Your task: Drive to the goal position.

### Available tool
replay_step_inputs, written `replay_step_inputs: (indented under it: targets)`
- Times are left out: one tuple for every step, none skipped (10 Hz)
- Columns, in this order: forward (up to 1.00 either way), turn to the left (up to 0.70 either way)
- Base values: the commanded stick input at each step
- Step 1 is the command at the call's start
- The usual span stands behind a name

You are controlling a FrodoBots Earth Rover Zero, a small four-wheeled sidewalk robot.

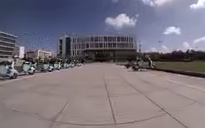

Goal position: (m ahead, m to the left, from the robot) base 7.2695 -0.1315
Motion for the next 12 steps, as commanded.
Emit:
replay_step_inputs:
  targets:
    - [0.70,-0.18]
    - [0.70,-0.23]
    - [0.70,-0.25]
    - [0.70,-0.26]
    - [0.70,-0.09]
    - [0.70,-0.02]
    - [0.70,0.00]
    - [0.70,0.00]
    - [0.70,0.00]
    - [0.70,0.00]
    - [0.70,0.00]
    - [0.70,0.00]
